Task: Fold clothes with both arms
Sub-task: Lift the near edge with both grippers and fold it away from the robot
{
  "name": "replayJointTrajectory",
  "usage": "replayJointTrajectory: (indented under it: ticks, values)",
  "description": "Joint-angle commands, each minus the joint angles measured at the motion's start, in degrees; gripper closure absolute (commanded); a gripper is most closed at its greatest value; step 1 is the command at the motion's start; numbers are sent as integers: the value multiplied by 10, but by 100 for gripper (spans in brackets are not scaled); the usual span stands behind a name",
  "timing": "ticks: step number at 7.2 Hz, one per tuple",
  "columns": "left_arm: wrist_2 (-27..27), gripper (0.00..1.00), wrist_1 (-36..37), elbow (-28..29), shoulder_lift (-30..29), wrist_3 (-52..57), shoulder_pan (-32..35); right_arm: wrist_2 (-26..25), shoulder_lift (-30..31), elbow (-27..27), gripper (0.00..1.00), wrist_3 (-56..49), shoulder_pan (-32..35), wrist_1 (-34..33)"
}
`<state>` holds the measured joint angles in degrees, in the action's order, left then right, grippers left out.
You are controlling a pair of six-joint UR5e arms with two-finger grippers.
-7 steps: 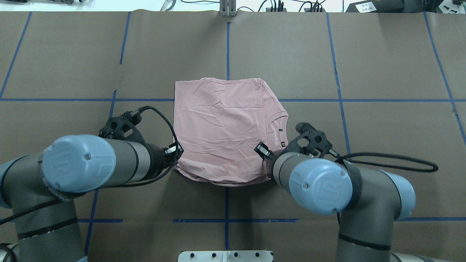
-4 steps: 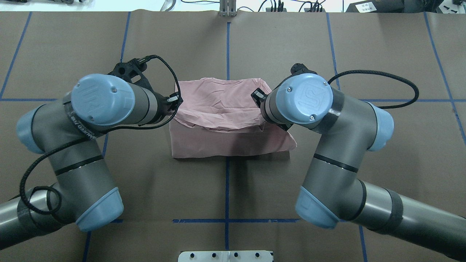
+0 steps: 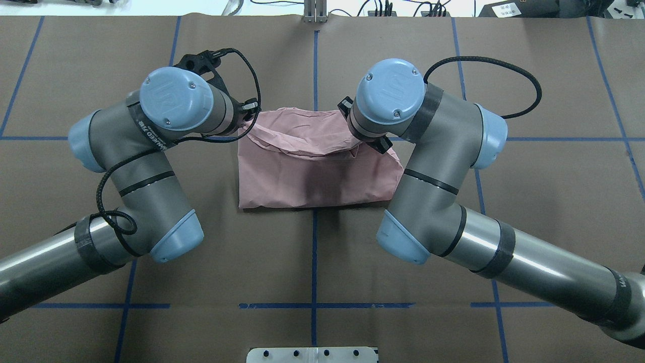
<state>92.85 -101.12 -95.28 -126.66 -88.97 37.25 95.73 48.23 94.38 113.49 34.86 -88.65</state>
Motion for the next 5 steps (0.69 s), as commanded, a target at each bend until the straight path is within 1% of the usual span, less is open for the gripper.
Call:
replayJointTrajectory:
  ticks: [1, 2, 3, 4, 5]
  values:
    - [-1, 100, -49, 52, -9, 12, 6, 5, -16, -71, 100, -2, 10, 56]
    - [-15, 100, -60, 68, -10, 19, 7, 12, -28, -95, 100, -9, 18, 59]
    - [-18, 100, -85, 100, -17, 28, 13, 27, -44, -135, 100, -22, 33, 76]
    - [-21, 85, -130, 166, -40, 41, 21, 38, -54, -206, 69, -35, 41, 151]
    - [-48, 71, -200, 242, -62, 93, 36, 45, -102, -339, 32, -38, 56, 246]
